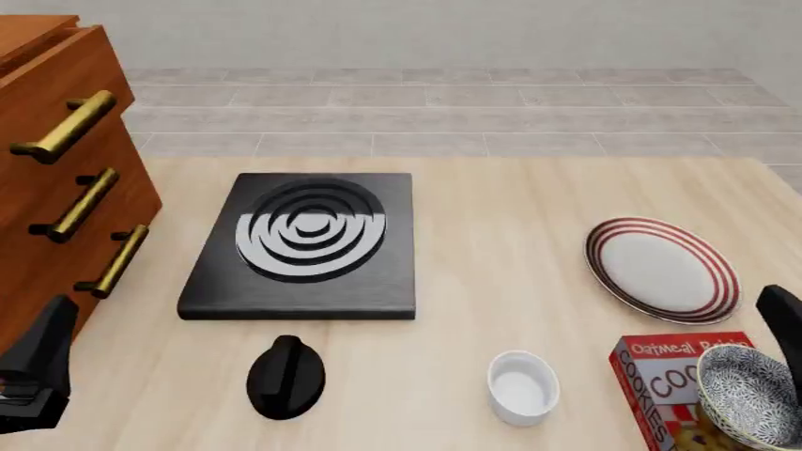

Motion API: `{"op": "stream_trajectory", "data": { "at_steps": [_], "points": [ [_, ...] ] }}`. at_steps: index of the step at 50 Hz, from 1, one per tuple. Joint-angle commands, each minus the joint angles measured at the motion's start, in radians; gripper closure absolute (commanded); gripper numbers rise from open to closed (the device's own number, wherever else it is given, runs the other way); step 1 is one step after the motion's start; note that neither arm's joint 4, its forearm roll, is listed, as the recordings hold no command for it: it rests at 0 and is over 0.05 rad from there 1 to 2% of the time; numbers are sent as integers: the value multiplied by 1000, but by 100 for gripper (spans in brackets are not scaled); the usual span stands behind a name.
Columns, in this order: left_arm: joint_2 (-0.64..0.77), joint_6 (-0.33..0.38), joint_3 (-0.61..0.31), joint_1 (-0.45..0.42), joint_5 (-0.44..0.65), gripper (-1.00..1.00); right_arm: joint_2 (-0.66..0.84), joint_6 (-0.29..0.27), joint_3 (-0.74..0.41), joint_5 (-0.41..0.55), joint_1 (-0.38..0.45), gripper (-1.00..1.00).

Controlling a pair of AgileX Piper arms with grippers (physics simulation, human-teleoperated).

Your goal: Pick the akita bowl on the cookies box and place it on the plate.

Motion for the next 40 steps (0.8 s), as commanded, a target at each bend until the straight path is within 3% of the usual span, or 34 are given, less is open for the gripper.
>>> {"op": "stream_trajectory", "data": {
  "at_steps": [1,7,9,20,40],
  "points": [
    [0,0,0,0,0,-100,27,-23,-131,168,14,-100],
    [0,0,0,0,0,-100,33,-1,-142,221,22,-100],
    [0,0,0,0,0,-100,43,35,-127,241,36,-100],
    [0,0,0,0,0,-100,31,40,-177,400,4,-100],
    [0,0,0,0,0,-100,89,-48,-262,597,-35,-100]
  ]
}}
